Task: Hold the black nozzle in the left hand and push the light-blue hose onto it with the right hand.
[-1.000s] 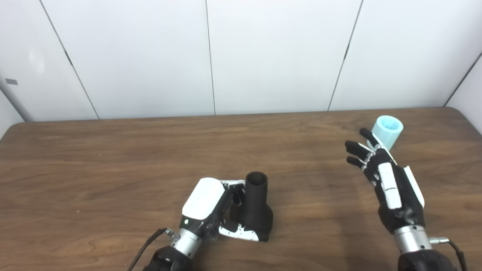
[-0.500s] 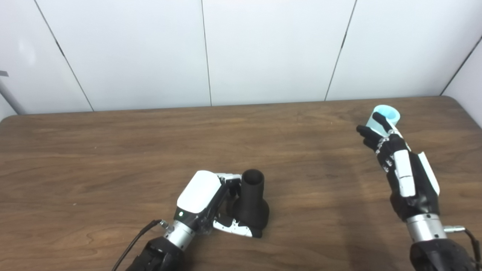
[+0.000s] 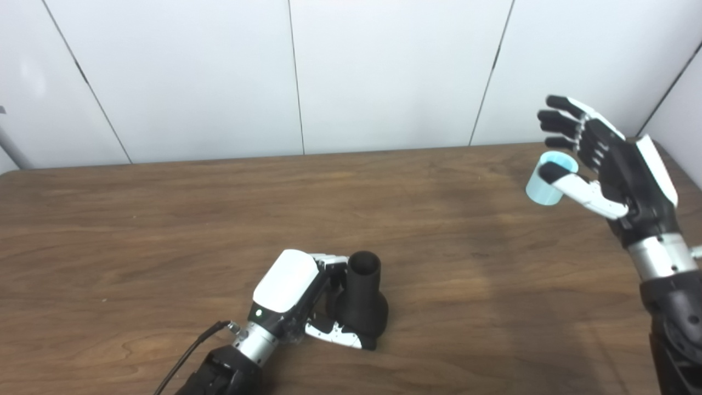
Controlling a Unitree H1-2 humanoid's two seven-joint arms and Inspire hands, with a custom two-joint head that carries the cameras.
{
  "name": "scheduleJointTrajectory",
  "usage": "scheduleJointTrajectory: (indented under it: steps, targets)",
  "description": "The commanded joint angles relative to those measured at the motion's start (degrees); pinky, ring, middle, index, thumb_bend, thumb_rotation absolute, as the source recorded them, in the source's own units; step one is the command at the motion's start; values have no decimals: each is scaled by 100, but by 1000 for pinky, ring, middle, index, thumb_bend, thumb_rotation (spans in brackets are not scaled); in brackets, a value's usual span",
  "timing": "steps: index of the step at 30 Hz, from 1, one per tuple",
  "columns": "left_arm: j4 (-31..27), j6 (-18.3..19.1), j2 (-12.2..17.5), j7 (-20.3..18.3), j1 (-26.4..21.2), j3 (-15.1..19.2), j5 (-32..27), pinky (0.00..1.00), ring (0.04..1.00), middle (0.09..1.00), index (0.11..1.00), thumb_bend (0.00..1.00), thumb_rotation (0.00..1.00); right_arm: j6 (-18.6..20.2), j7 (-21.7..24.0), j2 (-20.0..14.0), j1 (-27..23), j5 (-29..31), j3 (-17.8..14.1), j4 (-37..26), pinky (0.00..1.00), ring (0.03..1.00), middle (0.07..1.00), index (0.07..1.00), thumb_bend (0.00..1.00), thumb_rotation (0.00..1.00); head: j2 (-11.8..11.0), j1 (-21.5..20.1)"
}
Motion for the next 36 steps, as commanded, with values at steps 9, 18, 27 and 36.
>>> scheduleJointTrajectory:
  steps: [9,18,27,36]
  targets:
    - [896,122,447,-317,381,-195,307,386,488,463,482,479,0,808,1706,-1126,-1498,-2575,752,594,819,904,899,858,803,314,-38,-367]
    - [862,113,505,-330,404,-211,285,387,500,506,480,477,0,162,1829,-1630,-2042,-3622,1542,2161,941,961,893,848,890,180,-61,-451]
    - [898,92,539,-297,404,-208,269,361,458,455,497,478,0,266,2141,-1943,-2411,-4211,1969,3054,995,1000,924,870,962,213,-75,-526]
    - [880,126,562,-391,392,-196,213,375,477,475,492,479,0,6,1782,-1957,-2533,-4362,2077,3936,980,997,921,884,966,215,-97,-571]
